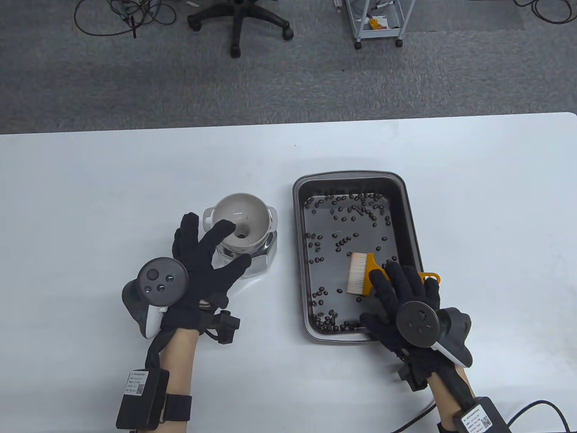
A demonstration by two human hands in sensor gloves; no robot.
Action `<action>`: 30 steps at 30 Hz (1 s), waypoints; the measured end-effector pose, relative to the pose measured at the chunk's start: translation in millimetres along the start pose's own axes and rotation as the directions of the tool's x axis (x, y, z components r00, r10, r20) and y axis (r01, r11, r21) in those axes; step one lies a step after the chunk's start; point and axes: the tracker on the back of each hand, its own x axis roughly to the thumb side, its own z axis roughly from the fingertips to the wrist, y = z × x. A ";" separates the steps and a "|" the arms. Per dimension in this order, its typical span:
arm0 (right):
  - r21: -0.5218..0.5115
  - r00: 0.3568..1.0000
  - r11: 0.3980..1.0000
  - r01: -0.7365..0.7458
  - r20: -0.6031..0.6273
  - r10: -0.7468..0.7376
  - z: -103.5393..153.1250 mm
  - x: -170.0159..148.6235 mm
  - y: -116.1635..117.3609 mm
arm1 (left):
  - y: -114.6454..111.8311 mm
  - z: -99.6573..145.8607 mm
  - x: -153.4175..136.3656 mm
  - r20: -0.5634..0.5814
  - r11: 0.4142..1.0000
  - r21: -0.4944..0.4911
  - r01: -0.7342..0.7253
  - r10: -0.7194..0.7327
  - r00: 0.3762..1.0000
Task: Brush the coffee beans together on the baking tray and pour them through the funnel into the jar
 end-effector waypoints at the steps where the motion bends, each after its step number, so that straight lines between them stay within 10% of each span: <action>1: 0.000 1.000 1.000 0.002 -0.001 -0.002 -0.1 -0.3 -0.2 | 3.0 2.4 -1.4 0.000 1.000 0.007 0.004 -0.004 1.000; 13: -0.019 0.998 0.999 0.051 -0.037 -0.051 -5.1 -12.4 -3.9 | 30.4 44.0 -19.9 0.061 0.961 0.101 0.258 -0.265 0.962; 30: -0.009 0.994 1.000 0.029 -0.110 -0.030 -14.3 -29.2 2.8 | 1.7 68.9 -55.3 0.085 0.896 0.101 0.433 -0.441 0.893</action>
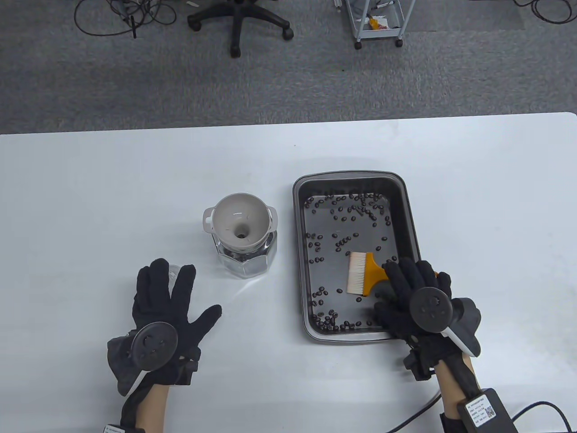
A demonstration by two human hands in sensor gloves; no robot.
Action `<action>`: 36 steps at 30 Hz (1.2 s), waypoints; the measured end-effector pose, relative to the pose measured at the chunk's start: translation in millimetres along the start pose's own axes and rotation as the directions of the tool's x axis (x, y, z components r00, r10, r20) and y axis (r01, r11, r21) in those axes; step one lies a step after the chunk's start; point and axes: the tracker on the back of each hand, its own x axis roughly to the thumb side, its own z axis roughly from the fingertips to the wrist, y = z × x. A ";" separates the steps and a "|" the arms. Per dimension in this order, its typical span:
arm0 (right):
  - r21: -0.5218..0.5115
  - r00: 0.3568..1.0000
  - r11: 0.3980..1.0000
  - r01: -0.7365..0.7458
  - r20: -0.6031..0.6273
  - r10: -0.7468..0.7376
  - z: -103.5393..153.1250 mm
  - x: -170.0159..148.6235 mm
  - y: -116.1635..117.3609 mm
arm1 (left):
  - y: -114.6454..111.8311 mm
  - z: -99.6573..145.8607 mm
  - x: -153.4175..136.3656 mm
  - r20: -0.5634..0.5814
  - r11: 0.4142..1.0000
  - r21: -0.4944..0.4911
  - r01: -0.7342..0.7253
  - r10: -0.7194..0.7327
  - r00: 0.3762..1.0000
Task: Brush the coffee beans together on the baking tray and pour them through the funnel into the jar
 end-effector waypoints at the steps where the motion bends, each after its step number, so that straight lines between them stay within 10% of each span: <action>1: -0.008 1.000 1.000 -0.009 -0.004 0.009 -0.2 0.4 -0.3 | -1.6 -0.2 -0.1 0.007 1.000 -0.010 0.001 -0.001 1.000; 18: -0.026 0.951 0.957 -0.289 -0.123 0.284 -19.7 9.1 13.7 | -5.5 -4.5 -7.1 0.018 0.999 -0.032 -0.011 0.012 1.000; 36: -0.106 0.973 0.971 -0.215 -0.109 0.203 -18.6 1.9 10.9 | -9.9 -4.9 -2.3 0.053 0.998 -0.055 0.018 -0.015 0.999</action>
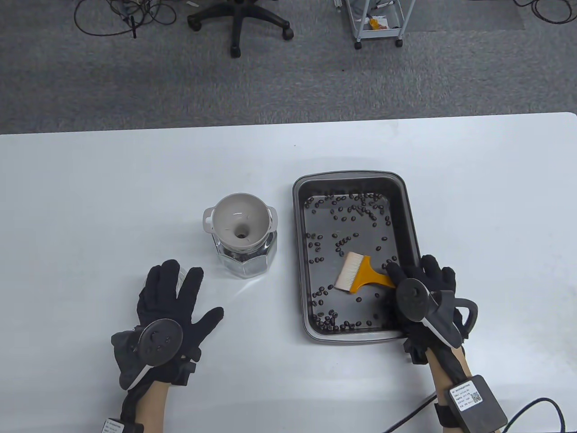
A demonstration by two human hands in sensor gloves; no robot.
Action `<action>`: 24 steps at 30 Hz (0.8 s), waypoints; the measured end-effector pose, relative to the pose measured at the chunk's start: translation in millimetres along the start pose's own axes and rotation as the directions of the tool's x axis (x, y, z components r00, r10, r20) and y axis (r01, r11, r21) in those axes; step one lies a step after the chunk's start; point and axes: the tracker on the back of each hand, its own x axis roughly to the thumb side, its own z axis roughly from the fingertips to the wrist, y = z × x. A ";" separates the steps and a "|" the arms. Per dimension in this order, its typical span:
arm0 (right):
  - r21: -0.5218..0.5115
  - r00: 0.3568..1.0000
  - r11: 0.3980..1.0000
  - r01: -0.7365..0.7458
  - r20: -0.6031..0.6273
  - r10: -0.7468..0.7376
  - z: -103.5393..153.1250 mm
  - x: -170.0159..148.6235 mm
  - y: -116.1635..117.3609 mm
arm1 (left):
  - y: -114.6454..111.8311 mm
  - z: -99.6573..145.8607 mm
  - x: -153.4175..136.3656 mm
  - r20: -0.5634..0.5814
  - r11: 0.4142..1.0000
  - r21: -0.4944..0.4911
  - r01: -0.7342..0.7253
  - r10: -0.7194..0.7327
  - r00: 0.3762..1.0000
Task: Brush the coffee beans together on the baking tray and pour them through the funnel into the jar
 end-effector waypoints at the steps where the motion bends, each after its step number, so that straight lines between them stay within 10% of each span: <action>1: -0.003 1.000 1.000 0.013 0.002 -0.013 0.1 -1.5 -0.8 | -0.4 -0.1 0.5 0.004 1.000 -0.004 -0.002 0.002 1.000; 24: -0.109 0.987 0.981 0.161 0.023 -0.160 28.1 -20.9 -35.7 | 11.5 7.1 11.9 0.066 0.998 0.055 -0.008 0.004 0.998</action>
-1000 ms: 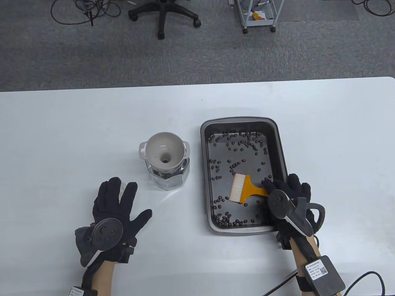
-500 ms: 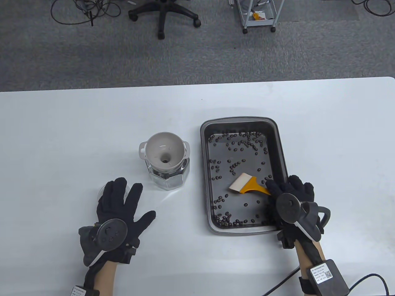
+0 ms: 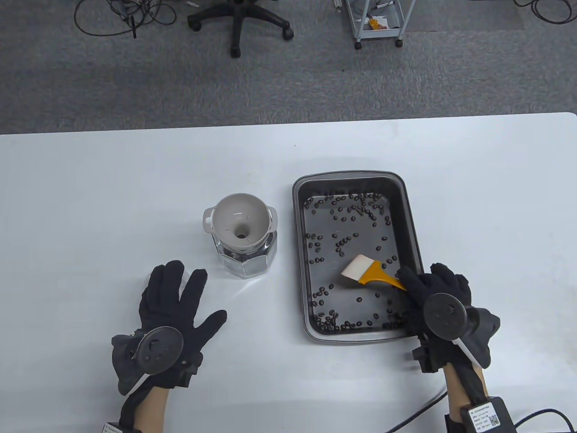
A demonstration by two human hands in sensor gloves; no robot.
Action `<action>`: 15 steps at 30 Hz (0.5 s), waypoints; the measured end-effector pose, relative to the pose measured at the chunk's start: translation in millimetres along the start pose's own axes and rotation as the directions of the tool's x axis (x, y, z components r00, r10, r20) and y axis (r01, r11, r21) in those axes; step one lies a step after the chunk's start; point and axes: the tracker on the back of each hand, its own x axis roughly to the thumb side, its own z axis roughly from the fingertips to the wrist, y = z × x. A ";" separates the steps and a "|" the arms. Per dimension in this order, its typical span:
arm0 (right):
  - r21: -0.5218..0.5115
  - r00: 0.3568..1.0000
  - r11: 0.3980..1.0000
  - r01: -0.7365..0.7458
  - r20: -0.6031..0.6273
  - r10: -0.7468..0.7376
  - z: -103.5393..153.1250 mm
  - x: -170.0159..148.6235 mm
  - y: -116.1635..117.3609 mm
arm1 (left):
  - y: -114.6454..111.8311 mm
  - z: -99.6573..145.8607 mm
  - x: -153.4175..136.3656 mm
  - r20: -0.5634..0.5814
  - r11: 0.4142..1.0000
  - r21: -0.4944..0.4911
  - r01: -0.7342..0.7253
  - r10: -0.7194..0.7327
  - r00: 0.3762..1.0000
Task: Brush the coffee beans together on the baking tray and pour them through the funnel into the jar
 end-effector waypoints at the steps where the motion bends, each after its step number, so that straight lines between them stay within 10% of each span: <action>1: -0.009 1.000 1.000 0.000 0.006 0.000 1.1 1.4 -1.8 | 0.6 0.6 0.7 0.003 1.000 0.001 0.008 -0.008 1.000; 15: -0.020 0.995 0.998 -0.066 0.072 0.067 -11.7 47.0 -14.2 | -1.4 -0.8 2.6 0.012 1.000 -0.006 0.000 0.000 1.000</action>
